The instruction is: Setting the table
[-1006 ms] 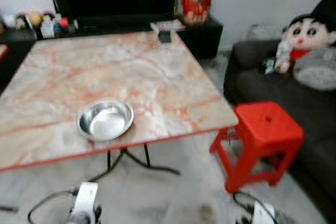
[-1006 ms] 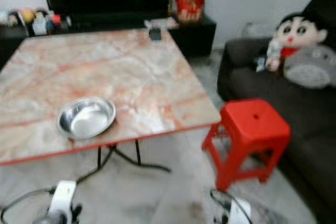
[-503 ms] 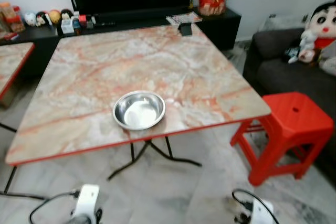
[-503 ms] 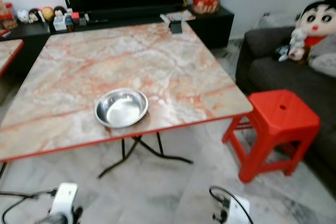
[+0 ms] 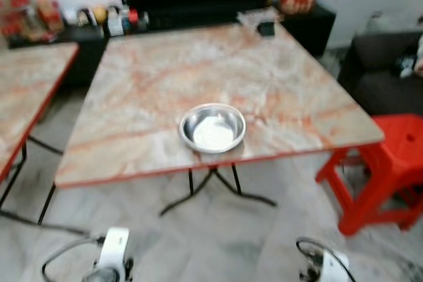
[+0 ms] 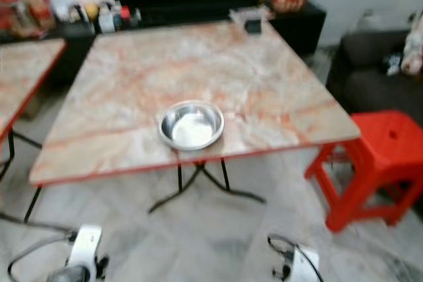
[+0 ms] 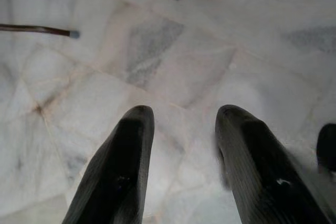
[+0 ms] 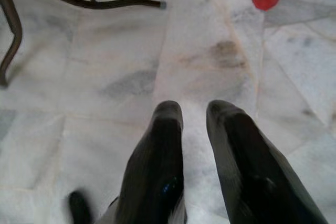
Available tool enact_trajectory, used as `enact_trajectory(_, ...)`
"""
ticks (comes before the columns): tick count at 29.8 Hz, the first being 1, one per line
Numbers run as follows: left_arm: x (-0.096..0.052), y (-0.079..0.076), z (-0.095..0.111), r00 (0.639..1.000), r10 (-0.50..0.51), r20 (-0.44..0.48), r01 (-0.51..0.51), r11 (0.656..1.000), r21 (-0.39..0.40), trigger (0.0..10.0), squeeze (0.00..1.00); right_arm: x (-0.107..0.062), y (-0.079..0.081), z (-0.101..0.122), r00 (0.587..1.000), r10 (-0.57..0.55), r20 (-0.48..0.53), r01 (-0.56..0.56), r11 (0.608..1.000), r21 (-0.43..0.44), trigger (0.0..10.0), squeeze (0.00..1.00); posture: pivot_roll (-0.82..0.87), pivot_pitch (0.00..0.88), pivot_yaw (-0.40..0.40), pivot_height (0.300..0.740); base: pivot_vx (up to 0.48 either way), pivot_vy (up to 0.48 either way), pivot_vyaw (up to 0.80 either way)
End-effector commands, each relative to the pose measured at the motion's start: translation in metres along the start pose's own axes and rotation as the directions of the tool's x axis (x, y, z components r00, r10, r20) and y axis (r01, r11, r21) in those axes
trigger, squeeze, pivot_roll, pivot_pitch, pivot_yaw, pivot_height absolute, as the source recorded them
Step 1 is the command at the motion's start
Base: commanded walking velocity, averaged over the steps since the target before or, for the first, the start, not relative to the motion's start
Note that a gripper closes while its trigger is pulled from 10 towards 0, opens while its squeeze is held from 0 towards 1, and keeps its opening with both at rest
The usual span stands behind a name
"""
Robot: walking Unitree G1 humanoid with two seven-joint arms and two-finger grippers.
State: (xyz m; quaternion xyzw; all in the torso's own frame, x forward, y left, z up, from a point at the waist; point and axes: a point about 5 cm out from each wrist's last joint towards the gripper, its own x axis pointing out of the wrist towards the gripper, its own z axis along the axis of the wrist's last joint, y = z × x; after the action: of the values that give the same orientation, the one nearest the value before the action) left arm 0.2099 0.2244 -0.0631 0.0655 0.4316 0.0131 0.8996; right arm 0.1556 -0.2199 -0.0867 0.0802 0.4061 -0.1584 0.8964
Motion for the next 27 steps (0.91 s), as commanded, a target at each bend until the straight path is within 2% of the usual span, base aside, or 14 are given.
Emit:
enact_trajectory(1,-0.0013,0.0060,-0.0045,1.000,0.014,-0.019,-0.014,1.000,-0.002,10.0,0.00,0.0007,0.0073,0.0010,1.000,0.017,0.004,-0.017,1.000,-0.007,10.0,0.00,-0.06,0.000,0.023,0.740,0.000,0.277,0.00)
enact_trajectory(8,-0.0012,0.0064,-0.0036,1.000,0.017,-0.016,-0.018,1.000,-0.004,10.0,0.00,0.0005,0.0082,0.0000,1.000,0.019,0.000,-0.019,1.000,0.017,10.0,0.00,-0.05,0.000,0.020,0.740,0.000,0.277,0.16)
enact_trajectory(19,-0.0013,0.0087,-0.0030,1.000,0.024,-0.016,-0.024,1.000,-0.006,10.0,0.00,0.0005,0.0093,0.0000,1.000,0.025,0.000,-0.025,1.000,0.002,10.0,0.00,-0.05,0.000,0.021,0.740,0.000,0.291,0.00)
enact_trajectory(23,-0.0013,0.0103,-0.0014,1.000,0.028,-0.012,-0.028,1.000,-0.005,10.0,0.00,0.0001,0.0103,-0.0014,1.000,0.027,-0.003,-0.027,1.000,-0.008,10.0,0.00,-0.05,0.000,0.022,0.740,0.000,0.480,0.32)
enact_trajectory(27,-0.0013,0.0109,-0.0010,1.000,0.029,-0.011,-0.029,1.000,-0.005,10.0,0.00,0.0000,0.0105,-0.0017,1.000,0.022,-0.002,-0.022,1.000,0.019,10.0,0.00,-0.05,0.000,0.023,0.740,0.000,0.480,0.25)
